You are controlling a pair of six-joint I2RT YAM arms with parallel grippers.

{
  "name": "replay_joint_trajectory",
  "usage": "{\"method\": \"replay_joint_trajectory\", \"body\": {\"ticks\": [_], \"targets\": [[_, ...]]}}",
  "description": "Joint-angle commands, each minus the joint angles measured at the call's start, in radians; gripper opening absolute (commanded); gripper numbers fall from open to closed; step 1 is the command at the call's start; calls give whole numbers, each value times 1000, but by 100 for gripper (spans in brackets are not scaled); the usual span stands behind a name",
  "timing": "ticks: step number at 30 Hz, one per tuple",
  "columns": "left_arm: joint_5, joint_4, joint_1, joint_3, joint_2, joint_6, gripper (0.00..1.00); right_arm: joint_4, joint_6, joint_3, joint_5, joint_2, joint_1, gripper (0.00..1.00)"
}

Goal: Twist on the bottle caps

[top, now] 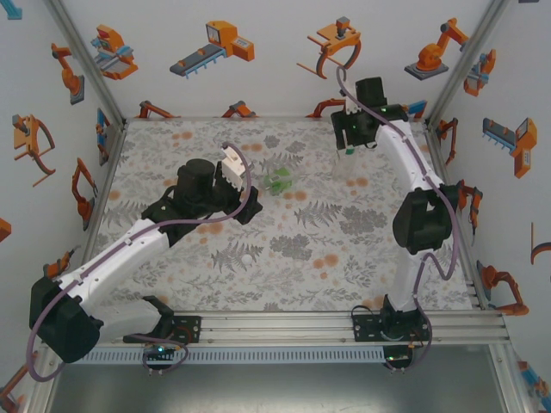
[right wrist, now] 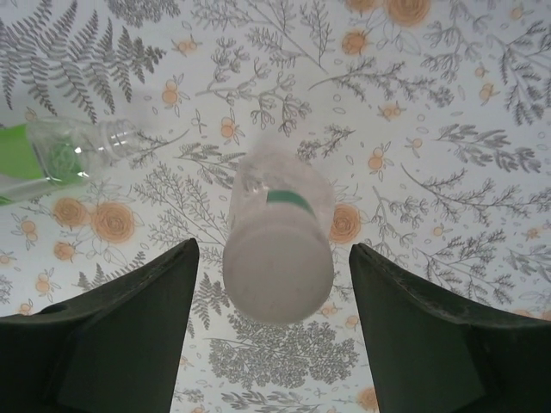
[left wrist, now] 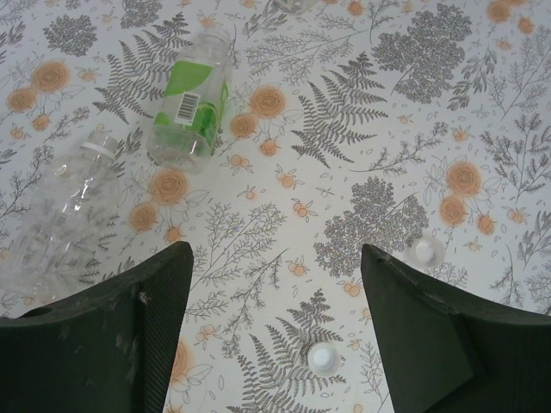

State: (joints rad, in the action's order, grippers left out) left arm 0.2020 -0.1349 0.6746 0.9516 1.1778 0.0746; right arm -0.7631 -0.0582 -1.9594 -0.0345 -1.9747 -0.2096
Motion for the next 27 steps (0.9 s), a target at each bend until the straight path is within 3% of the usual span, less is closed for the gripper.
{"method": "replay_joint_trajectory", "body": {"ticks": [1,7,19,27], "targets": [[10,-1,-10,38,24,16,73,-54,-5,-55,0,39,4,66],[15,-77,-19,153,158,100,72,-67,46,-7,-26,147,3,66],[33,-211,-37,473,576,191,70,18,168,389,-47,482,1,65],[23,-260,-41,643,801,243,74,-5,180,519,-45,606,1,65]]}}
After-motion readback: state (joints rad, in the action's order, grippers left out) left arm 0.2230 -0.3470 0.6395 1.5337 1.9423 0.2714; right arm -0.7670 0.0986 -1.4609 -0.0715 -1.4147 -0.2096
